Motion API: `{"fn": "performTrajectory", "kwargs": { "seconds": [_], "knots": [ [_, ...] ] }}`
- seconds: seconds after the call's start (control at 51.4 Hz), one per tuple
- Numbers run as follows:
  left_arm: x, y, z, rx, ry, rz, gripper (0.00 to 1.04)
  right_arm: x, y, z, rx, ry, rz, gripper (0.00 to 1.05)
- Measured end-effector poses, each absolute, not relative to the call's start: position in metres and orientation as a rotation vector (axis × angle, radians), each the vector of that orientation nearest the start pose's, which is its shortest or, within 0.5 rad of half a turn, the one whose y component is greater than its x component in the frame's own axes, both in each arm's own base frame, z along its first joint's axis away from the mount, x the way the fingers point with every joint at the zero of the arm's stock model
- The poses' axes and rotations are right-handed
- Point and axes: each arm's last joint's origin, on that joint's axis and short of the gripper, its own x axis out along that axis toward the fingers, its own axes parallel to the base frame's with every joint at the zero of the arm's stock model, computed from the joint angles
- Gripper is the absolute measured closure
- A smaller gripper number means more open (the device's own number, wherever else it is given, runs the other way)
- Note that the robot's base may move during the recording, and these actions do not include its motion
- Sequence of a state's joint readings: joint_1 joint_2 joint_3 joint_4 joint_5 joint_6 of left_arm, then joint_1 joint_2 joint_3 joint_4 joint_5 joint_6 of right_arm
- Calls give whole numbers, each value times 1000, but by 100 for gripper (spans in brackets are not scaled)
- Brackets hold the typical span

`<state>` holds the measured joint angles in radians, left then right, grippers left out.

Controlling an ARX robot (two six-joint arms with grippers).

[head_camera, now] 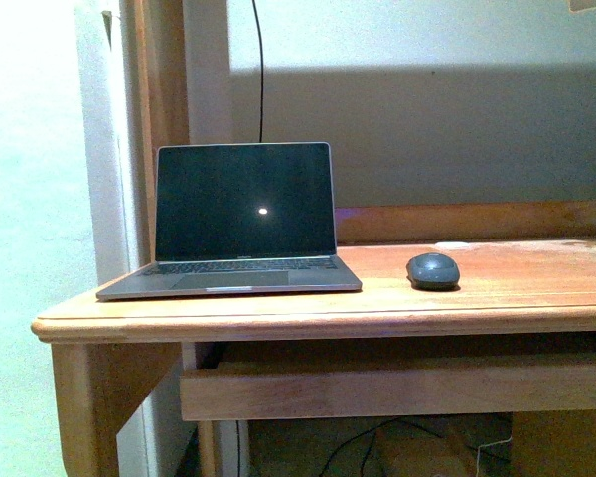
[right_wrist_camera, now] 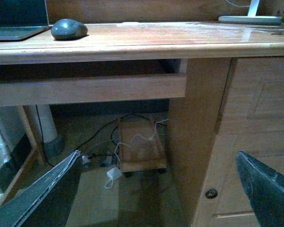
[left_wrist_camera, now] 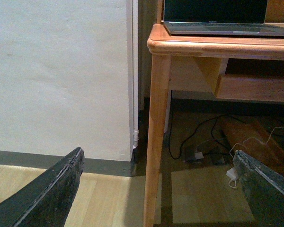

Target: Place mouse

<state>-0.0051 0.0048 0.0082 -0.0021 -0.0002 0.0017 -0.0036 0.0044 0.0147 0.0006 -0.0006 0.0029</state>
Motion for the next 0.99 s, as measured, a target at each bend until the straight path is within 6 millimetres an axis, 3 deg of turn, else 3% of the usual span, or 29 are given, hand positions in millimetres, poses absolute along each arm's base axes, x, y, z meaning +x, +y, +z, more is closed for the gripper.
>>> {"fn": "performTrajectory", "kwargs": {
  "seconds": [0.993],
  "knots": [
    [97,0,166,2,-1,-5,8,97,0,168,3,-11,-3,7]
  ]
}}
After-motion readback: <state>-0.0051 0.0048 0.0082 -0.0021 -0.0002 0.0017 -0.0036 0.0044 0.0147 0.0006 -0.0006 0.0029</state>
